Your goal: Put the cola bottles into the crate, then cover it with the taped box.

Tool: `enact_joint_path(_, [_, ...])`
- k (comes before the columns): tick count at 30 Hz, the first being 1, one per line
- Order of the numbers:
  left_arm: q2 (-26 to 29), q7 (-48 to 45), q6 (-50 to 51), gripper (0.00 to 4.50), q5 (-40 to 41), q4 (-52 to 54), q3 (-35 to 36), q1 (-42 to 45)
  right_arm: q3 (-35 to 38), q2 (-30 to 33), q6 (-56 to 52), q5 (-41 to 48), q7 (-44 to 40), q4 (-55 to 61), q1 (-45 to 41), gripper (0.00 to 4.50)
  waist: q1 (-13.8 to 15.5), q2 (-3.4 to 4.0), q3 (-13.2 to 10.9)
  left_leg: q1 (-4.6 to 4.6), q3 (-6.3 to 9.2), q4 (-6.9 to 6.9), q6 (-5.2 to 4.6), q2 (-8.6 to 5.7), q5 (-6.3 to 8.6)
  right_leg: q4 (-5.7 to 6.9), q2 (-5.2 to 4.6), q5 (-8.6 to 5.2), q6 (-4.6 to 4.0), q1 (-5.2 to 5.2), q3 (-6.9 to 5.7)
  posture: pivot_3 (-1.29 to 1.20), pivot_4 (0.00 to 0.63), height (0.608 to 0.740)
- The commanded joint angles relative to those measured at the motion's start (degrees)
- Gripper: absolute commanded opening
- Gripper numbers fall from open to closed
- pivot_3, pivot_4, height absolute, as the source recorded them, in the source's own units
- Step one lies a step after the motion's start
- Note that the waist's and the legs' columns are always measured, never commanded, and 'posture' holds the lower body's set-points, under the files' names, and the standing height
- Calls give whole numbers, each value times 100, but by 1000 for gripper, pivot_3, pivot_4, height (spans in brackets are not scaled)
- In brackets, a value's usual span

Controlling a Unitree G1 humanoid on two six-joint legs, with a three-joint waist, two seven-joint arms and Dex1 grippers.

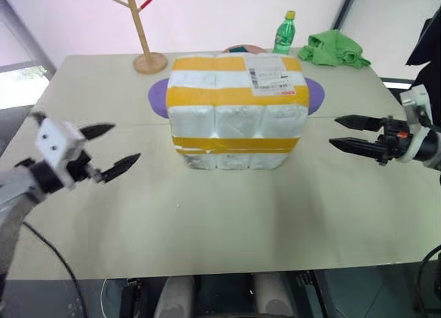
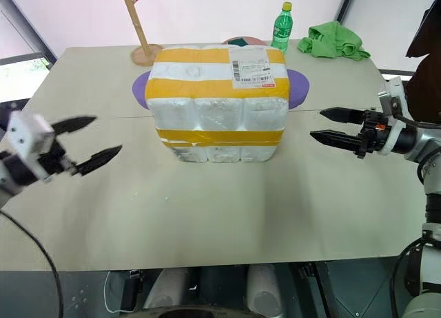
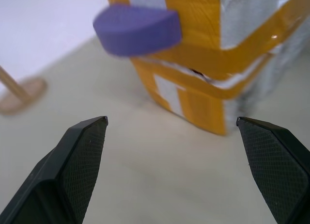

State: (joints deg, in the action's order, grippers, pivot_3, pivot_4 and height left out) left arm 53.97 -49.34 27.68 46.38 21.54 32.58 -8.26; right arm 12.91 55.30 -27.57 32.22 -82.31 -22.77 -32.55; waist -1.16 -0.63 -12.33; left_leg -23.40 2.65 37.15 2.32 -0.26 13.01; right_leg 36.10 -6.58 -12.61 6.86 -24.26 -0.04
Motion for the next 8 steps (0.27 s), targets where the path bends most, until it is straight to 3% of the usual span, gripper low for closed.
enact_joint_path(1, [111,-461,934,4456,1063,-169,1321,-418,67,230,345,-134,-408,-449,-166,4500,8,0,0,0,0,1,0,0,0,-1,0,-1,-2,0,0,0,150,740])
enact_joint_path(8, [371,-751,1528,4456,1317,-728,1909,-373,-11,245,710,-368,-753,-1087,-298,4500,1,-1,1,0,-4,2,1,0,0,-5,0,-4,-9,1,0,0,150,740])
